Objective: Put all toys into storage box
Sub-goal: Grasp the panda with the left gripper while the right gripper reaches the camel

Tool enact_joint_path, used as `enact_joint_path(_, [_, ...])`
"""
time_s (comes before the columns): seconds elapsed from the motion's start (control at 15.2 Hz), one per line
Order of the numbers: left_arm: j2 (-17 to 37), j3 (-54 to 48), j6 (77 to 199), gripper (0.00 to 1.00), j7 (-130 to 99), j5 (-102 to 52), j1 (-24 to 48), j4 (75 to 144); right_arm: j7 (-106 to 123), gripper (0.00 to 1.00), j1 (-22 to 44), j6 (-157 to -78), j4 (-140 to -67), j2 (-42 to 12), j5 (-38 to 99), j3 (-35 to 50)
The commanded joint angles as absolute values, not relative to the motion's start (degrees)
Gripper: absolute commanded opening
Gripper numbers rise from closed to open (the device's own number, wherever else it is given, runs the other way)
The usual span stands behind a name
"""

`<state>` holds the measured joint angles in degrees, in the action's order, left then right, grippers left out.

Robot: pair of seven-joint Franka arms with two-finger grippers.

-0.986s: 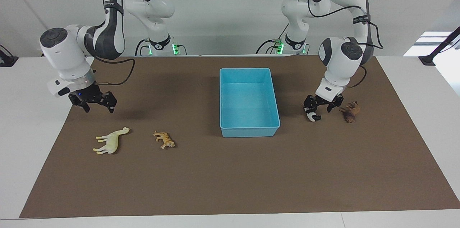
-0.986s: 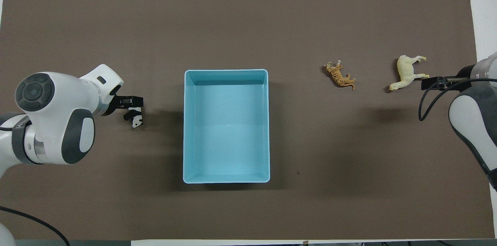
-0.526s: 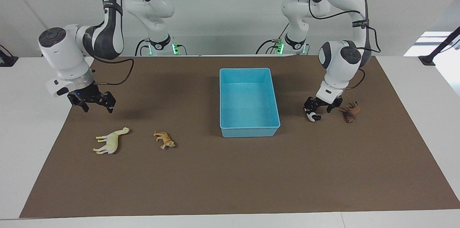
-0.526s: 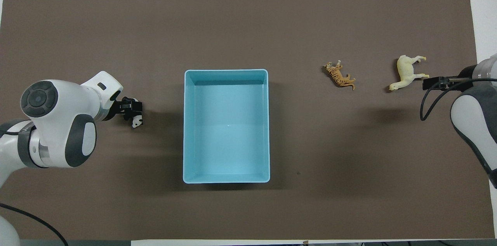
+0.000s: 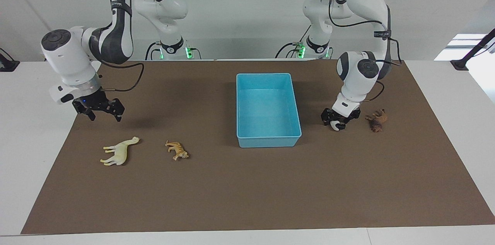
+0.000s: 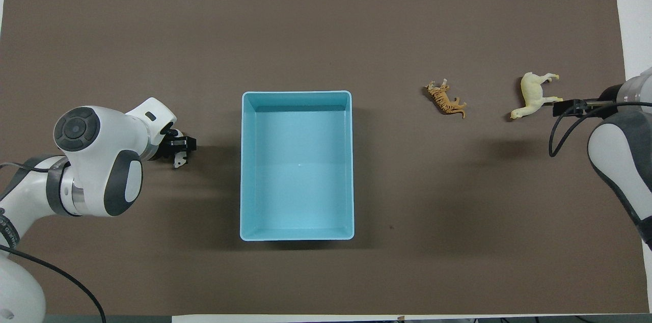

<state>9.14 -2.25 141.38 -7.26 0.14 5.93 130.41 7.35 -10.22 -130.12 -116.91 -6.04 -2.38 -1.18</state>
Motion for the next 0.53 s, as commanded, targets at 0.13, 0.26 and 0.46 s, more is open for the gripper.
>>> enact_joint_path(0.13, [9.3, -2.0, 127.1, 0.0, -13.3, -0.3, 5.9, 119.9, 11.1, 1.0, -10.7, -137.5, -116.5, -10.6, -2.2, -0.7])
enact_joint_path(0.26, [9.3, -2.0, 119.9, 0.0, -16.1, -0.4, 6.4, 113.8, 13.3, 1.0, -10.9, -140.3, -116.5, -12.6, -2.3, -0.7])
enact_joint_path(0.46, [9.7, -2.9, 108.8, 0.0, -22.8, -1.3, 8.0, 103.3, 17.0, 1.0, -11.1, -144.6, -115.9, -16.0, -2.2, -0.6])
